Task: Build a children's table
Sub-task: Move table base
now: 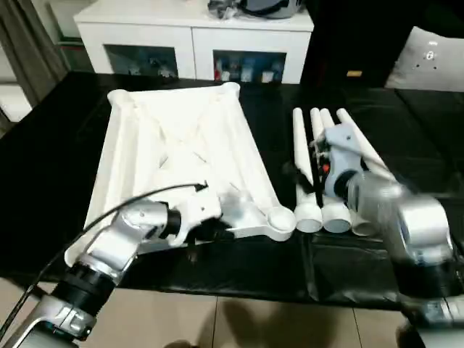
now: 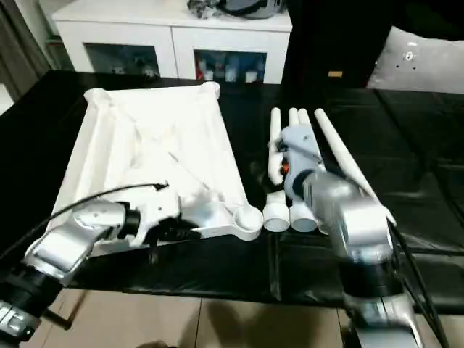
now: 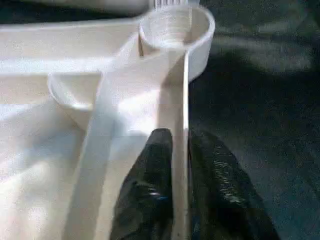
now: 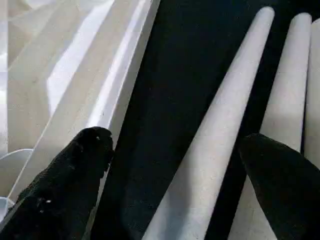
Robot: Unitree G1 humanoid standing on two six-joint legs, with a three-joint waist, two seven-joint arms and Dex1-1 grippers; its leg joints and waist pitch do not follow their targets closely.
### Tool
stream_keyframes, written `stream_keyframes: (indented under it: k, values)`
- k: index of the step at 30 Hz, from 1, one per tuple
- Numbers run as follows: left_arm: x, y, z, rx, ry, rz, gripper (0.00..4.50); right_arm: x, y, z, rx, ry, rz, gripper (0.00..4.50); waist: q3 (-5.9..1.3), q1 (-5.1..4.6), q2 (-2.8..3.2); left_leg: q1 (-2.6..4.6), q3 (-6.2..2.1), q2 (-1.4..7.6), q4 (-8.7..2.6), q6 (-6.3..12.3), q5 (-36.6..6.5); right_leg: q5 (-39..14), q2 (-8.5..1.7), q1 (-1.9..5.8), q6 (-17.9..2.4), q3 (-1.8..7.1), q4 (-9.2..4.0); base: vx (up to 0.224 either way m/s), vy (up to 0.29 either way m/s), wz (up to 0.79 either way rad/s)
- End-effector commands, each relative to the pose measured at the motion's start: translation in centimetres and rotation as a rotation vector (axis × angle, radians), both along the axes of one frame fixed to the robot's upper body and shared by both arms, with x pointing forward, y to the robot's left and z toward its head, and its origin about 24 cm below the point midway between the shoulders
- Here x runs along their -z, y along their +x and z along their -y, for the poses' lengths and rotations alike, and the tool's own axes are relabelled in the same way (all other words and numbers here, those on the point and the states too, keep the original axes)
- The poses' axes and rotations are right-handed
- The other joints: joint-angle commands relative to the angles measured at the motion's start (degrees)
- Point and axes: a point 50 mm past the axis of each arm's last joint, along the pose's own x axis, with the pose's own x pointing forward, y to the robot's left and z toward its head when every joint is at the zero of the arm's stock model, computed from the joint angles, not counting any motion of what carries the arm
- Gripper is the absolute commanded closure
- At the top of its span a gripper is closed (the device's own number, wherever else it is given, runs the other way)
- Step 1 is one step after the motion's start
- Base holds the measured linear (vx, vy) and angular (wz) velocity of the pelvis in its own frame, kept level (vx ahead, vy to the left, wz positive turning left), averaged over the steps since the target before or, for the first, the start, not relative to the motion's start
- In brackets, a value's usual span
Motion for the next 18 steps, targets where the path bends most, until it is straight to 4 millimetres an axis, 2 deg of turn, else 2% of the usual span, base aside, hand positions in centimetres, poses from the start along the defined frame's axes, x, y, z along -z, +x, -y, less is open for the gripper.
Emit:
stream_keyframes:
  k: [1, 5, 9, 11, 12, 18]
  values:
    - [-1.0, -0.1, 0.1, 0.021, -0.031, 0.024, 3.41, -0.1, 0.6, -0.1, 0.02, -0.033, 0.002, 0.0, -3.45, 0.27, -0.02, 0.91, -0.85, 3.55, -3.8, -0.45, -3.6, 6.2, -4.86, 2.47, -14.2, 2.75, -3.32, 0.0, 0.0, 0.0]
    - [-1.7, -0.1, 0.1, 0.017, -0.041, 0.023, 3.04, 0.5, 1.7, -0.2, 0.068, -0.044, -0.061, 0.0, -3.45, 0.07, -0.09, 0.89, -0.79, 3.5, -3.82, -1.31, -4.1, 5.9, -4.78, 2.51, -14.3, 2.77, -3.26, 0.0, 0.0, 0.0]
    - [-2.6, -0.5, 0.4, 0.026, -0.09, 0.007, 2.7, 0.8, 2.3, 0.0, 0.127, -0.028, -0.111, 0.0, -3.45, 0.06, -0.2, 0.83, -0.72, 3.38, -3.75, -1.36, -3.9, 5.8, -4.75, 2.51, -14.6, 2.78, -3.25, 0.0, 0.0, 0.0]
    - [-3.3, -0.8, 0.6, 0.027, -0.123, 0.004, 2.68, 1.0, 2.5, -0.2, 0.13, -0.002, -0.12, 0.0, -3.48, 0.13, -0.14, 0.83, -0.72, 3.46, -3.76, -1.42, -3.8, 6.1, -4.74, 2.53, -14.6, 2.76, -3.14, 0.0, 0.0, 0.0]
    - [-3.4, -0.8, 0.6, 0.025, -0.126, 0.003, 2.68, 1.0, 2.6, -0.2, 0.129, 0.001, -0.122, 0.0, -3.41, 0.15, -0.43, 0.84, -0.65, 3.4, -3.78, -1.35, -4.0, 5.9, -4.63, 2.49, -14.6, 2.72, -3.25, 0.0, 0.0, 0.0]
    - [-3.6, -0.8, 0.7, -0.002, -0.136, -0.007, 2.68, 1.7, 3.0, -0.7, 0.114, -0.006, -0.152, 0.0, -3.35, 0.01, -0.33, 0.76, -0.63, 3.29, -3.78, -1.4, -4.6, 3.9, -4.54, 2.48, -13.8, 2.74, -3.36, 0.0, 0.0, 0.0]
